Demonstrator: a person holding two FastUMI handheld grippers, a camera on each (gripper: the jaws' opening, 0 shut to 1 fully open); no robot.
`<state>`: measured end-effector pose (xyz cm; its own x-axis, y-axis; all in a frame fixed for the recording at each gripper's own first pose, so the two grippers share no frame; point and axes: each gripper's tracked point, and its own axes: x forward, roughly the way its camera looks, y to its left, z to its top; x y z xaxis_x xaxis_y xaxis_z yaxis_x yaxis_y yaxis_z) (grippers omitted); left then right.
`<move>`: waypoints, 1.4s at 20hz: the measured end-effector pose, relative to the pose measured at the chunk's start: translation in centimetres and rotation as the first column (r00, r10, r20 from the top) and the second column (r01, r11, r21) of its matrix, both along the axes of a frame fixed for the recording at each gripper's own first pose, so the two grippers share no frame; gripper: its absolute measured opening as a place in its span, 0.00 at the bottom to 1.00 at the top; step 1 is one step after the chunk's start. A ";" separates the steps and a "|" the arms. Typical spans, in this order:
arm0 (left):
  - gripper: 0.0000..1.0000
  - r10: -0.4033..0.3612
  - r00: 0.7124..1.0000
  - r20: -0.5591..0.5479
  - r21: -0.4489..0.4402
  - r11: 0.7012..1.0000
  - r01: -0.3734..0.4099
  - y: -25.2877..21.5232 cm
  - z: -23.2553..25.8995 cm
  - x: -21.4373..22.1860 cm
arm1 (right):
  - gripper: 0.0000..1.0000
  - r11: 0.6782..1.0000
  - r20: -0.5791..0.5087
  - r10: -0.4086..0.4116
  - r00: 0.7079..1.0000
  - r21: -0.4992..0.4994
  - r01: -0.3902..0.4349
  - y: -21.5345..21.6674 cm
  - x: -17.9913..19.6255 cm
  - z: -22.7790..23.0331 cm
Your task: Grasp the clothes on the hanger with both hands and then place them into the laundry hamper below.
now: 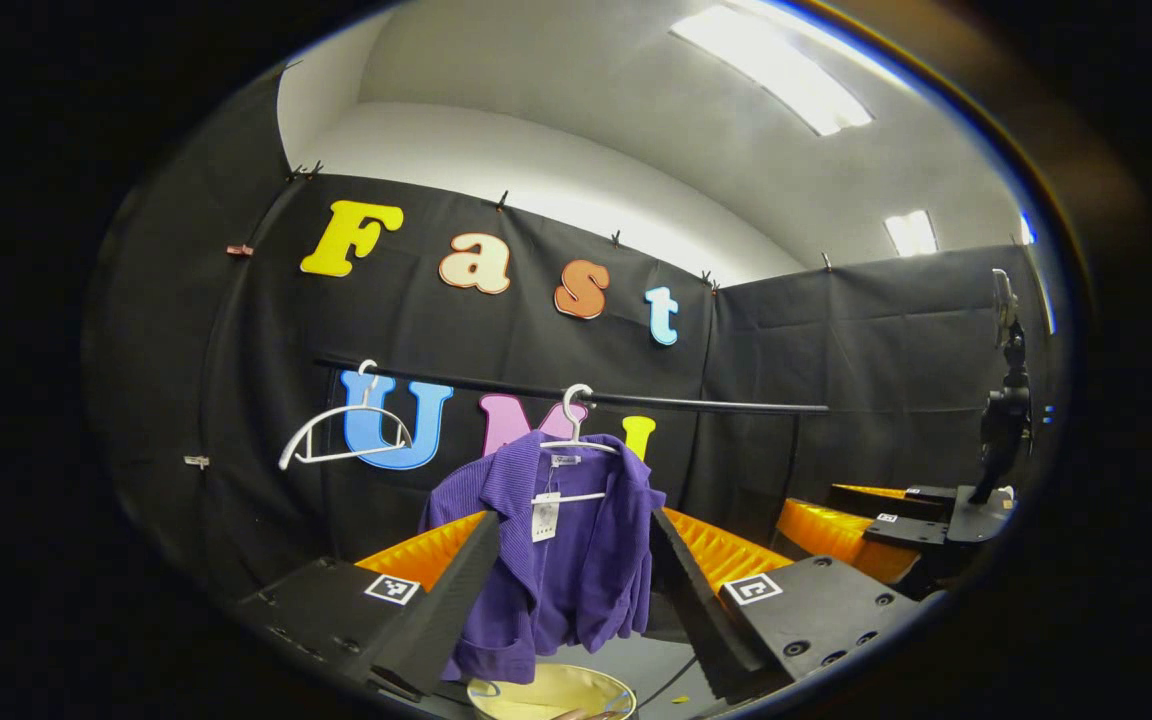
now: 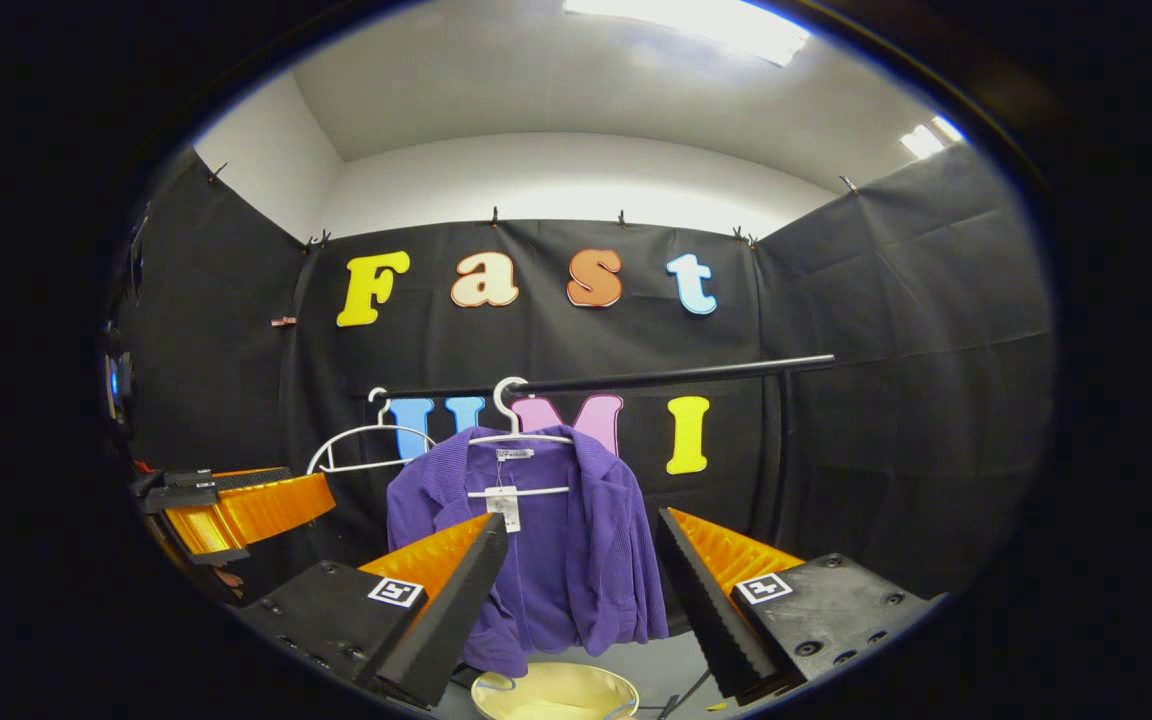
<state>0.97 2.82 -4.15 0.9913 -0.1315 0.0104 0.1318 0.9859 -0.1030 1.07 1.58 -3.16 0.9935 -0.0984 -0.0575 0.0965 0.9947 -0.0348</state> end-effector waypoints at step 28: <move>0.94 0.524 0.848 -0.082 -0.060 0.847 -0.529 3.4 -17.4 18.2 | 0.98 0.915 -0.188 0.367 0.911 0.247 -0.318 -3.5 25.0 -21.5</move>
<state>19.13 6.20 -21.57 0.9103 0.4091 -0.0627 -0.4137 0.8940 -0.1721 26.03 -1.91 -24.61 0.9213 0.2843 -0.2653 -0.2377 0.9517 0.1945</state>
